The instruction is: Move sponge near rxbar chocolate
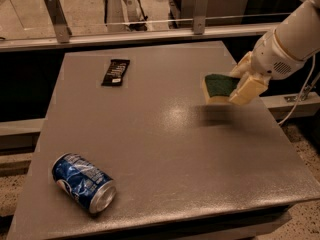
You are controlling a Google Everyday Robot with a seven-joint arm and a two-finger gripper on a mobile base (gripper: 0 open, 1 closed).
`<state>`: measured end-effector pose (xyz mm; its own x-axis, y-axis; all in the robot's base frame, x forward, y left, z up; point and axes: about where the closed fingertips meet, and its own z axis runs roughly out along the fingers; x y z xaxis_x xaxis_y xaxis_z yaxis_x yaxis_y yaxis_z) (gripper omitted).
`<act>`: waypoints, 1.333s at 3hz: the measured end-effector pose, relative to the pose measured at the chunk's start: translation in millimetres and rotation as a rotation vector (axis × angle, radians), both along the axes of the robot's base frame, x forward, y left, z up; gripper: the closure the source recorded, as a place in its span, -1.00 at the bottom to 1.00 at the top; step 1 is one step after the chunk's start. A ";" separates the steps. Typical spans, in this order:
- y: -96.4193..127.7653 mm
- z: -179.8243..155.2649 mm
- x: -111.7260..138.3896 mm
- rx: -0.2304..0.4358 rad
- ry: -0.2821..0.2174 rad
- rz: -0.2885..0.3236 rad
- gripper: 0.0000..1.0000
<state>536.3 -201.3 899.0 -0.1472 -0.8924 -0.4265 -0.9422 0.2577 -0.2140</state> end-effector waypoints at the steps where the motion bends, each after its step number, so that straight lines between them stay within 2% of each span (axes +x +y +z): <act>1: 0.0 0.0 0.0 0.000 0.000 0.000 1.00; 2: 8.6 -5.2 7.1 0.014 -0.004 0.011 1.00; 3: 32.9 -16.7 32.8 0.047 -0.015 0.046 1.00; 4: 66.4 -25.4 67.0 0.074 -0.036 0.090 1.00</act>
Offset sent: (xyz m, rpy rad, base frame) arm 0.0174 0.0174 -0.0126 0.0334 -0.0088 0.0208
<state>603.3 -135.0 873.6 -0.0515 -0.8673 -0.4951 -0.9542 0.1891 -0.2319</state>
